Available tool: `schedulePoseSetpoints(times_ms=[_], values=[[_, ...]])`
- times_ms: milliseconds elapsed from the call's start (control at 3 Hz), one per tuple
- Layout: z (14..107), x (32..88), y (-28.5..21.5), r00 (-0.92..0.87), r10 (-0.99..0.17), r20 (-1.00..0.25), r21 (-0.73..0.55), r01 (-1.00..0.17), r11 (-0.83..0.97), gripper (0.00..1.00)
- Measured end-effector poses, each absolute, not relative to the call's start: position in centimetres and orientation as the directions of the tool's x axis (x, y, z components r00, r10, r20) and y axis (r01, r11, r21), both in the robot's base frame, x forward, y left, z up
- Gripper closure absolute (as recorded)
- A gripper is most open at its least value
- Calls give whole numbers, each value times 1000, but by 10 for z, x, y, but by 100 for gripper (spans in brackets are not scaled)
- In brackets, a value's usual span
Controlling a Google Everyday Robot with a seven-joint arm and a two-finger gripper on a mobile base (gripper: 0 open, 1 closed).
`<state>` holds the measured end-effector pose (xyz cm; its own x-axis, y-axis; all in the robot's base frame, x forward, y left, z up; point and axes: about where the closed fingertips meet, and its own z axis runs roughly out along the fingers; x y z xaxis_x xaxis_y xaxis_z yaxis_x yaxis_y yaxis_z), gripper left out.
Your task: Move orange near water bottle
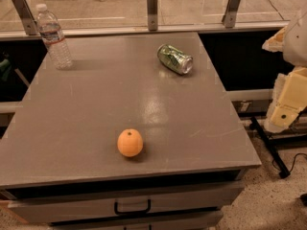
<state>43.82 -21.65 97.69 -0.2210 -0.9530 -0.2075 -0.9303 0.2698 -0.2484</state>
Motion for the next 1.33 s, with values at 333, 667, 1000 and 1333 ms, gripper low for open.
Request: schedulePoseSetpoints(times_ms=[333,667,1000,1333], values=[[977,438,-216,-221,-953,-208,-249,-930,270,0],[956,433,-191,-200,-939,-280,-188,-948,258,0],[920,422,-114,-118,-896,-429,-88,-981,171,0],[897,412,-45,-68,-829,-555,-5,-996,85,0]])
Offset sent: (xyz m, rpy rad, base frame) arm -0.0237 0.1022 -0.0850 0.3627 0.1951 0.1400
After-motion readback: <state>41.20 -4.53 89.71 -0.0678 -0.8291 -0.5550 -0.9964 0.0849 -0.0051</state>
